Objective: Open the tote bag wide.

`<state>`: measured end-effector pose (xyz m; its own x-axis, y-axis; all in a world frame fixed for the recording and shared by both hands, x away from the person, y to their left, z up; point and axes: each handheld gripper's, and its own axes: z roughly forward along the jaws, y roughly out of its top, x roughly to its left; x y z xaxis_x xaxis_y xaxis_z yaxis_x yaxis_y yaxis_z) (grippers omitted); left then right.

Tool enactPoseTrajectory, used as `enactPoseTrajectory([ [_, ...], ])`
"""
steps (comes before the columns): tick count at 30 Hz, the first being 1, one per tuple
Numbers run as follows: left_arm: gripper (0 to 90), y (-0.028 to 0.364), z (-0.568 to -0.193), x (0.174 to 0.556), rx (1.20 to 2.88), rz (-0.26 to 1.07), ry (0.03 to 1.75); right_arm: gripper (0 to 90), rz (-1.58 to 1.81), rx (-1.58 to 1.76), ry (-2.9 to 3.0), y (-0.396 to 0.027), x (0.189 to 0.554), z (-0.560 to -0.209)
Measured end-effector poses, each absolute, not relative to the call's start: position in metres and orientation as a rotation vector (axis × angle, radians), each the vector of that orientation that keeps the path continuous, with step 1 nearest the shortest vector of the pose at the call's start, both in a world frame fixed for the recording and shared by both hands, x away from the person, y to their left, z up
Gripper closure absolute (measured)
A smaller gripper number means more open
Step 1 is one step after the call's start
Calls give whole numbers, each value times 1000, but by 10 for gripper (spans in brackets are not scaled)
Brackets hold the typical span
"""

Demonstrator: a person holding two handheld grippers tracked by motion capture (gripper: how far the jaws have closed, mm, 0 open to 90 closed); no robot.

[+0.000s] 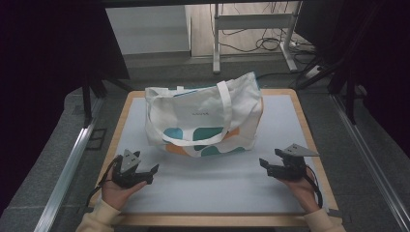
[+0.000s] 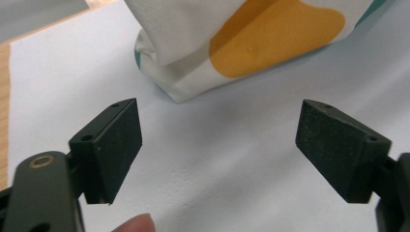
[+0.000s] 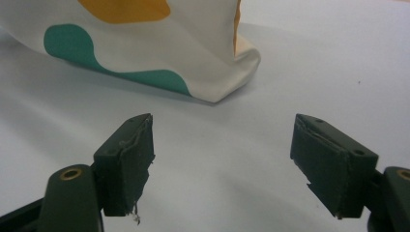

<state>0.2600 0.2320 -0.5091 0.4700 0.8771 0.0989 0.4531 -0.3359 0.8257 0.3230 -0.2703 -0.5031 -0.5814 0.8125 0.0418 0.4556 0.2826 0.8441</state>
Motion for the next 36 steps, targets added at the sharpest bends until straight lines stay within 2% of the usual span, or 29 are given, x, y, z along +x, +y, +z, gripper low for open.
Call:
enactPoseTrajectory([
  [15,230,237,-505,256,1946,669,1140,293,1234,1117,2188,-269,318,-500],
  [16,264,238,-503,256,1935,670,1147,304,1245,1127,2193,-270,318,-499],
  [24,304,239,-501,255,1945,649,1161,326,1247,1149,2184,-272,319,-496],
  [36,322,246,-465,263,1840,643,1130,362,1314,1078,2161,-269,319,-466],
])
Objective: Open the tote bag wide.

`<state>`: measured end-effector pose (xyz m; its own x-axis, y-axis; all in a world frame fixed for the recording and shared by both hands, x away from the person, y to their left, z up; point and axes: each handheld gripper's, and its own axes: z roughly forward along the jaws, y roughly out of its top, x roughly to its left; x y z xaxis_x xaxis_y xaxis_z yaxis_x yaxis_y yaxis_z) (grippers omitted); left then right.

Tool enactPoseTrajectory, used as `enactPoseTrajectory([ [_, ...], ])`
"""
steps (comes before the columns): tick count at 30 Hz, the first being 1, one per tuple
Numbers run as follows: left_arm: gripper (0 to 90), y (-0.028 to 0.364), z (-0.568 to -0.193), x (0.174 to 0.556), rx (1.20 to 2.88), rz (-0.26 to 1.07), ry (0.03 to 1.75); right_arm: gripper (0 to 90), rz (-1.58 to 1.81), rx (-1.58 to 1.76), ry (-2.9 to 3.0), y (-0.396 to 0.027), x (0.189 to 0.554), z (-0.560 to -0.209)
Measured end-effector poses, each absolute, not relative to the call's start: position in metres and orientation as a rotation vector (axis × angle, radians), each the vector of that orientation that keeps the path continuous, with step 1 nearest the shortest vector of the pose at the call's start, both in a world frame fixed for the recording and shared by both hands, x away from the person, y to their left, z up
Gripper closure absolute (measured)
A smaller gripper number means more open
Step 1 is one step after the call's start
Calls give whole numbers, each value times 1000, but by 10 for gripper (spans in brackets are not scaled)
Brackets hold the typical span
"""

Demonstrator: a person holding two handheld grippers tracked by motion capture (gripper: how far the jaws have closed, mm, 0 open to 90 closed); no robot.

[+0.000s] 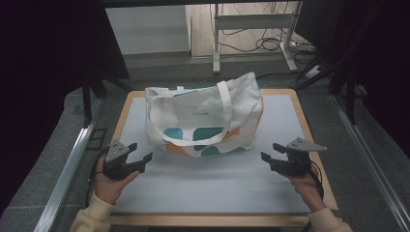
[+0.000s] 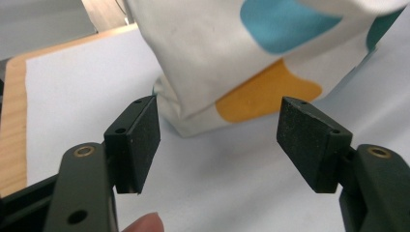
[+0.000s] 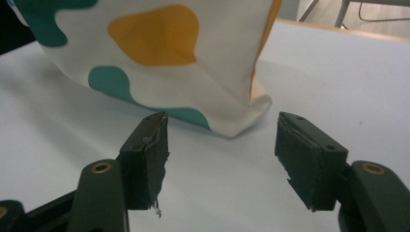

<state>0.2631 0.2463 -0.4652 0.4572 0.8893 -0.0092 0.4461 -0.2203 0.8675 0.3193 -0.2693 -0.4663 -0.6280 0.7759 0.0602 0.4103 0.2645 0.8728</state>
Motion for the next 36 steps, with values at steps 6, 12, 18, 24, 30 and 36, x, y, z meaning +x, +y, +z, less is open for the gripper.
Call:
enactPoseTrajectory([
  [6,310,249,-449,266,1815,640,1124,365,1350,1062,2133,-270,326,-449],
  [12,304,247,-434,275,1809,635,1104,355,1394,1049,2094,-271,335,-426],
  [18,291,248,-423,286,1794,609,1111,340,1432,1038,2056,-270,346,-407],
  [24,289,251,-413,293,1769,604,1111,331,1437,1027,2062,-262,359,-393],
  [30,286,253,-407,301,1756,608,1109,327,1436,1013,2064,-252,371,-380],
  [36,279,256,-398,311,1739,598,1095,323,1433,1028,2040,-248,384,-369],
])
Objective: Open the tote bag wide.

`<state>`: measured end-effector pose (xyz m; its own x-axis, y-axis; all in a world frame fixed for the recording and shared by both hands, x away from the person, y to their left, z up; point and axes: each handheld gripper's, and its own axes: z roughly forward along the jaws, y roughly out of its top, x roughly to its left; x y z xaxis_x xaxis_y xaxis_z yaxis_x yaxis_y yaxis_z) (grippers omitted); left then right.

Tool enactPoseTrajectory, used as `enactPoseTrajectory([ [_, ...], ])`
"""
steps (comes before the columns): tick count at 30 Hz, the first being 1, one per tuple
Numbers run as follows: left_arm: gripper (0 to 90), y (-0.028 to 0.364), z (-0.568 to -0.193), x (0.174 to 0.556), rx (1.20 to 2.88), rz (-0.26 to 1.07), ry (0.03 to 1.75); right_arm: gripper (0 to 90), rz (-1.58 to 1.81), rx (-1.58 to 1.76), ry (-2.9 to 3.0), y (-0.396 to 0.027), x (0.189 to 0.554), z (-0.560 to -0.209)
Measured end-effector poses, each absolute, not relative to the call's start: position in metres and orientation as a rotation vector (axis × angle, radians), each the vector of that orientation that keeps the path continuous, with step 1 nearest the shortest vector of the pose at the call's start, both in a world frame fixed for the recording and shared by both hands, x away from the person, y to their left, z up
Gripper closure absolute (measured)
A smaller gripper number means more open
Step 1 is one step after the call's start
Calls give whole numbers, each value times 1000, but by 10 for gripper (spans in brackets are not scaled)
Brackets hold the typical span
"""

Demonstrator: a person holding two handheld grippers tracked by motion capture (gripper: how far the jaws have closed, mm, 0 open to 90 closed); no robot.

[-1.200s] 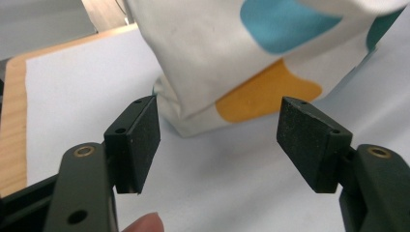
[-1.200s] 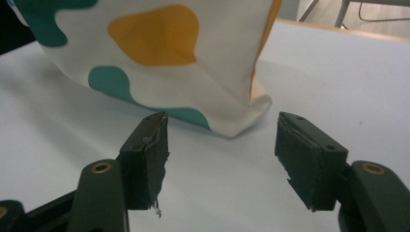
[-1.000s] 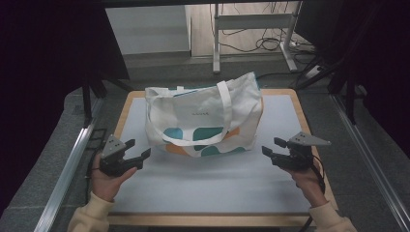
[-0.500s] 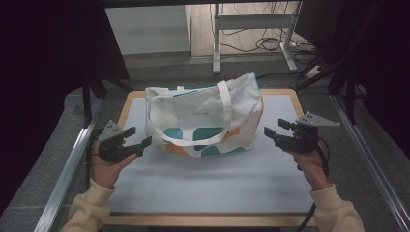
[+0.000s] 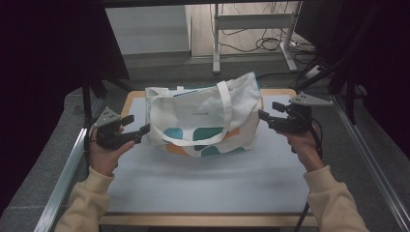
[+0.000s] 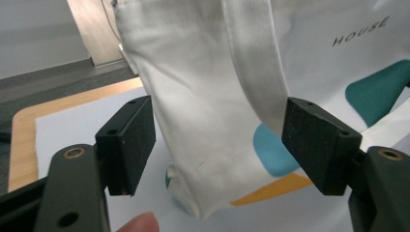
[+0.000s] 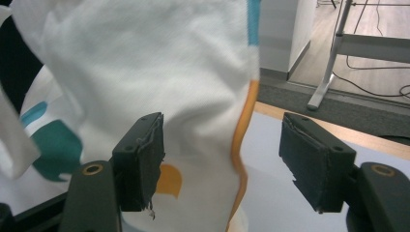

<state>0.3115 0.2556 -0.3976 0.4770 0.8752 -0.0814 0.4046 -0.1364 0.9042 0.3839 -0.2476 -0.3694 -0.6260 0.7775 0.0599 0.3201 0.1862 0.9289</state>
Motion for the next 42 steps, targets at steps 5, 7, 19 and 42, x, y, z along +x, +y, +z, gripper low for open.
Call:
enactPoseTrajectory([
  [5,277,254,-394,317,1739,599,1087,323,1430,1049,2029,-248,394,-367],
  [7,277,255,-393,319,1739,601,1088,324,1425,1059,2024,-247,399,-366],
  [19,281,270,-397,351,1748,601,1141,331,1408,1049,2032,-238,412,-359],
  [42,265,267,-426,408,1811,431,1140,422,1461,1066,2076,-235,441,-362],
])
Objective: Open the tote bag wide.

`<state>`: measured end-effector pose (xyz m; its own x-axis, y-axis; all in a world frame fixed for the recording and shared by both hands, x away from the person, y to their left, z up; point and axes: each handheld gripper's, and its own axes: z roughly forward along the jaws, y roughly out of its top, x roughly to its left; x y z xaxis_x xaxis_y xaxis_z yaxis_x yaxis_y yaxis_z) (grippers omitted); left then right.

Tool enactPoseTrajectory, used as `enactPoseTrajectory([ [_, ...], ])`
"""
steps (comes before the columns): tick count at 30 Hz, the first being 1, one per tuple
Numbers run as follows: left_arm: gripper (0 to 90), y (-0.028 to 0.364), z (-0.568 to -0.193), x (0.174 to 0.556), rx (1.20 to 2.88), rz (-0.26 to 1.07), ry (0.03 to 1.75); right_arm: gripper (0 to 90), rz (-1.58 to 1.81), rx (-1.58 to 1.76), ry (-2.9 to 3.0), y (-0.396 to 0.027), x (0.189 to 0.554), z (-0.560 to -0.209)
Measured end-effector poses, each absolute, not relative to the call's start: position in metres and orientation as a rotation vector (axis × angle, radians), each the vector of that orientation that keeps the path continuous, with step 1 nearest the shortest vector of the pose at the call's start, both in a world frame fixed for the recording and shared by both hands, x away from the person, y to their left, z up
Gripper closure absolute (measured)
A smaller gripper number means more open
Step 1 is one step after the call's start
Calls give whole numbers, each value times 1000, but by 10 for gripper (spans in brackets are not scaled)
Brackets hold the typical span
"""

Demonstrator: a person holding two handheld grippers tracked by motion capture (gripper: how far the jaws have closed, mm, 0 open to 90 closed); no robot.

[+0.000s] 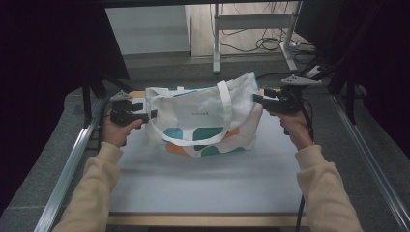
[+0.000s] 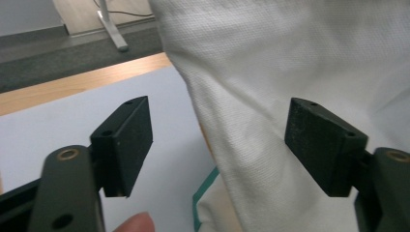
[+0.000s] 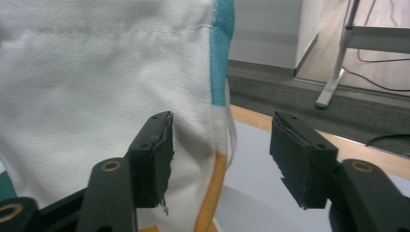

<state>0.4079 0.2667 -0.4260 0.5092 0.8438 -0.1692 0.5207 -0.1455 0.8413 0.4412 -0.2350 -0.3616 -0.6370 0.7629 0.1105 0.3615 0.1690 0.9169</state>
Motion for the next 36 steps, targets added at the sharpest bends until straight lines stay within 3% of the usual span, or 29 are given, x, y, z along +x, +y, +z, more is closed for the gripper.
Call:
enactPoseTrajectory([
  [2,303,265,-427,408,1819,410,1123,456,1478,1067,2088,-234,442,-363],
  [12,704,267,-427,403,1798,387,1103,730,1541,1037,2145,-234,443,-365],
  [14,743,268,-427,402,1795,383,1098,764,1541,1029,2153,-235,443,-365],
  [19,808,269,-426,399,1782,392,1078,848,1531,1010,2154,-236,441,-366],
  [36,859,274,-411,370,1721,468,983,862,1501,907,2058,-244,414,-365],
])
